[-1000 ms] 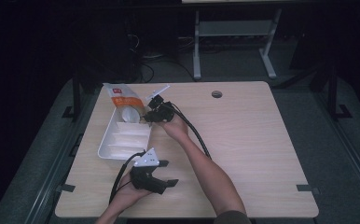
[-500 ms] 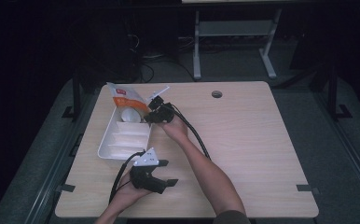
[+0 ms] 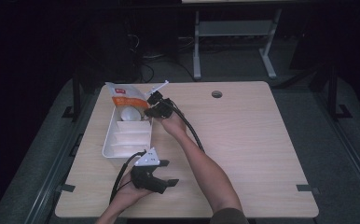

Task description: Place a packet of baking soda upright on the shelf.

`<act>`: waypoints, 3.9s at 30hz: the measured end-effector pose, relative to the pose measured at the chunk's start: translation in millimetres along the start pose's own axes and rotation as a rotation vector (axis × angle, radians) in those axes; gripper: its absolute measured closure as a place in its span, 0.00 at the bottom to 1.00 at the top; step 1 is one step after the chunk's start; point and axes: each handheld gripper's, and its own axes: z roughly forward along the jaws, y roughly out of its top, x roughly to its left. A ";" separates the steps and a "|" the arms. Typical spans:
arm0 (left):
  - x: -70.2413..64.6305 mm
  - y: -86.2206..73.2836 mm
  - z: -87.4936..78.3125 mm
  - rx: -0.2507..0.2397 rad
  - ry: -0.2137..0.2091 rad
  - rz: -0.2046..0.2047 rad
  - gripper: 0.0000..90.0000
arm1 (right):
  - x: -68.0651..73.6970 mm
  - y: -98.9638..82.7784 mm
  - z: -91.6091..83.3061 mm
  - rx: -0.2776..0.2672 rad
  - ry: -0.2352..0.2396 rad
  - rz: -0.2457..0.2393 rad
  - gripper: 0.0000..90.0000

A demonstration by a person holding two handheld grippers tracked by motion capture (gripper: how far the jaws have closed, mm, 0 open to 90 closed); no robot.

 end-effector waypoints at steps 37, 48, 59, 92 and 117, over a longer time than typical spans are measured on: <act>1.8 -1.2 -1.5 0.002 0.003 0.000 0.23 | -5.6 -2.5 -2.9 0.007 0.099 0.038 0.90; 1.7 -1.3 -0.6 0.003 0.003 0.000 0.23 | -9.8 -5.5 -23.1 -0.025 0.115 0.044 0.78; -0.3 -0.8 1.7 0.002 -0.005 0.007 0.23 | -14.8 -14.1 -52.6 -0.046 0.137 0.041 0.72; -3.4 -1.5 8.2 0.028 -0.011 0.011 0.24 | -45.8 -60.9 -144.0 -0.101 0.152 0.116 0.54; -0.5 -2.1 6.7 0.025 -0.002 0.000 0.24 | -56.9 -101.1 -183.9 -0.113 0.149 0.160 0.47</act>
